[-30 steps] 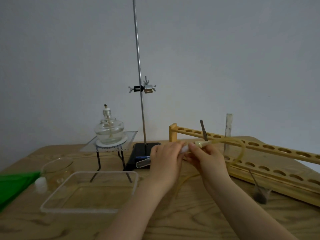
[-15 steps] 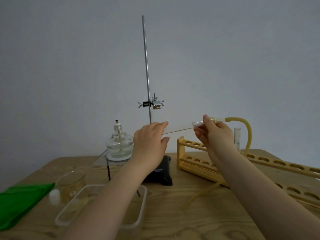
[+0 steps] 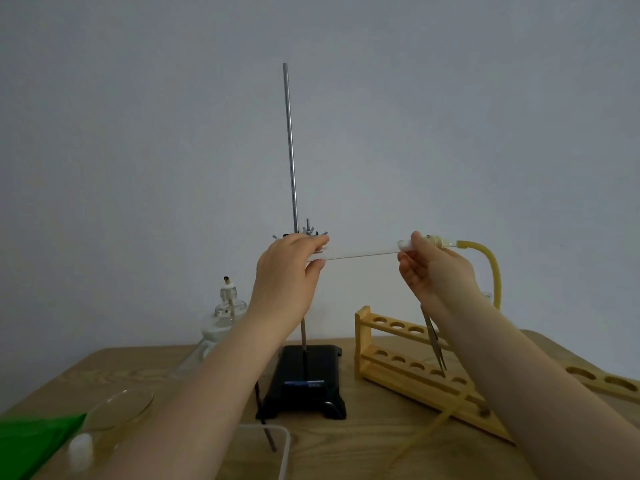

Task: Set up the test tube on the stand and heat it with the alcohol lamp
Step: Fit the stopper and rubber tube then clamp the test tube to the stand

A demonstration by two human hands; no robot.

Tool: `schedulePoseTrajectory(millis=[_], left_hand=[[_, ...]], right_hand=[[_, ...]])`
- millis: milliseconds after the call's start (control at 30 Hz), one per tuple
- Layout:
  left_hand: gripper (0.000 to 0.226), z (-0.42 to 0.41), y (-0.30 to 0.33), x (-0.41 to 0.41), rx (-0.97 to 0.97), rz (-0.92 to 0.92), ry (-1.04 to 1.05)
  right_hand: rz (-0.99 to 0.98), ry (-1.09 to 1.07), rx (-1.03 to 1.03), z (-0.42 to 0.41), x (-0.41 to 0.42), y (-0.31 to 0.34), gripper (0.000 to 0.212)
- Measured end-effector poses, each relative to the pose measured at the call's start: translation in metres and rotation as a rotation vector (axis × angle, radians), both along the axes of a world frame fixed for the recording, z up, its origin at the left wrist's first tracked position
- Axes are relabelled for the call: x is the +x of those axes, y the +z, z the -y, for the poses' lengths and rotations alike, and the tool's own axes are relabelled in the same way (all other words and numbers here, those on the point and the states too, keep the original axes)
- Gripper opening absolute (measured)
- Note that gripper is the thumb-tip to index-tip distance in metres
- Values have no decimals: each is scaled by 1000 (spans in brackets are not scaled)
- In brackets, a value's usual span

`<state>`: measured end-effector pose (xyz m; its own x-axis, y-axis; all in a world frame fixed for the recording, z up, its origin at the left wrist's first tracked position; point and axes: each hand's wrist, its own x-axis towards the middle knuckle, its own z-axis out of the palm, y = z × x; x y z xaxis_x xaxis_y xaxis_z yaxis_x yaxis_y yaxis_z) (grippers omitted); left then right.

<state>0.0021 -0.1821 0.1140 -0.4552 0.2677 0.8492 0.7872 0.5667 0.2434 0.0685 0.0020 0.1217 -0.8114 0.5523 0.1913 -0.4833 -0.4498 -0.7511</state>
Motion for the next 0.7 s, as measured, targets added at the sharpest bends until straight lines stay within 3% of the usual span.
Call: schedulePoseTrajectory(millis=[267, 700], left_hand=[[61, -4, 8, -25, 34, 102, 16], [47, -13, 12, -46, 22, 251, 14]], right_hand=[[3, -74, -28, -15, -19, 6, 12], [3, -66, -31, -23, -37, 9, 12]])
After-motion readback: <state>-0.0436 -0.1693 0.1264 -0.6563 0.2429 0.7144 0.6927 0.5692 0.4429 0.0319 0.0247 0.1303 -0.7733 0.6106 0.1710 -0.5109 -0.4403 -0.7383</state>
